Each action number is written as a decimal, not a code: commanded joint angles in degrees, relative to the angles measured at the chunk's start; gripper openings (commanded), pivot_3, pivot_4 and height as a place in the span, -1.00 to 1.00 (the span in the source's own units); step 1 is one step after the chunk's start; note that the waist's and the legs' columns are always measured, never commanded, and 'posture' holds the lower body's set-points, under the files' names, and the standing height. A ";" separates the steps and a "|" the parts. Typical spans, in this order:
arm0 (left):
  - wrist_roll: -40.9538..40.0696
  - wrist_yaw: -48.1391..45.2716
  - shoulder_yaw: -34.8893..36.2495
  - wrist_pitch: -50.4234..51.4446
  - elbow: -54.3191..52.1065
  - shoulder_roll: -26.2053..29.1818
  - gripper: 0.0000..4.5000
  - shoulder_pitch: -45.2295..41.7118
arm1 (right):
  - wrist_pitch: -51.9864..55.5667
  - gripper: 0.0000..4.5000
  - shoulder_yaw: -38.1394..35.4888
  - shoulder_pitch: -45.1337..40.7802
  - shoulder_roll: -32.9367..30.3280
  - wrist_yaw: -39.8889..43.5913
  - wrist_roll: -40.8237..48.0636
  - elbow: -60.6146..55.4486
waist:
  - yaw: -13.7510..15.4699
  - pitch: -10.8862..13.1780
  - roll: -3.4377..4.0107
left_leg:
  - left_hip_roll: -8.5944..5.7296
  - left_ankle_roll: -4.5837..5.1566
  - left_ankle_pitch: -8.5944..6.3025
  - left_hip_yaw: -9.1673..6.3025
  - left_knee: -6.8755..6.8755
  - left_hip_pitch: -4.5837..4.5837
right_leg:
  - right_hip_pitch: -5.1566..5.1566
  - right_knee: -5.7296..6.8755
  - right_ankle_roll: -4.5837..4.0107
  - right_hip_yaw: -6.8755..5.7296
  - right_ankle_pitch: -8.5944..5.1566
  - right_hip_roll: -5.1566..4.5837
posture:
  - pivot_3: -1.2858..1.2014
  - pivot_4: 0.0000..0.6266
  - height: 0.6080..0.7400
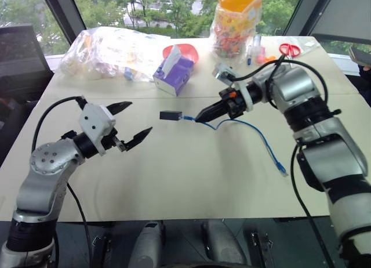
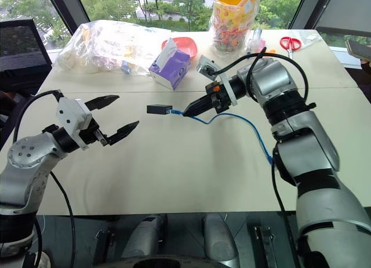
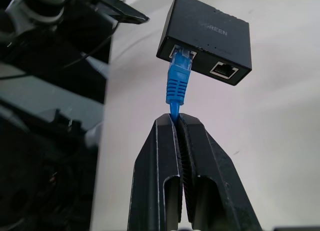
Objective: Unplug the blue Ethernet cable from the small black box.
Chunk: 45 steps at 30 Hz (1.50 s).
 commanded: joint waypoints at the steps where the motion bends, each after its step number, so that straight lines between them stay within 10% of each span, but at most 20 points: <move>1: -1.32 -5.44 -0.44 -1.79 -0.82 2.82 1.00 -1.39 | 1.71 -0.96 0.54 -0.53 -1.49 0.46 3.46 -5.26 | 0.03 0.00 0.00 | 0.01 0.00 0.00 0.00 0.01 0.01 | 0.02 0.00 0.00 0.00 0.00 0.01 | 0.03 -0.52 1.00; 37: -9.54 -13.57 -3.04 -0.41 -7.45 2.80 1.00 -3.37 | 16.80 -0.96 13.59 -6.82 -12.11 0.46 29.57 -17.26 | 0.23 0.03 -0.04 | 0.00 0.01 0.00 0.01 0.06 -0.05 | 0.00 -0.05 0.00 0.00 -0.01 -0.02 | 0.03 -0.52 1.00; 45: -10.65 -12.29 -3.87 0.94 -8.78 1.64 -0.43 -2.83 | 17.12 -1.00 14.14 -7.70 -11.97 0.46 30.73 -16.91 | 0.24 0.03 -0.04 | 0.01 0.01 0.00 0.02 0.06 -0.05 | 0.01 -0.05 0.00 0.00 -0.01 -0.03 | 0.03 -0.52 1.00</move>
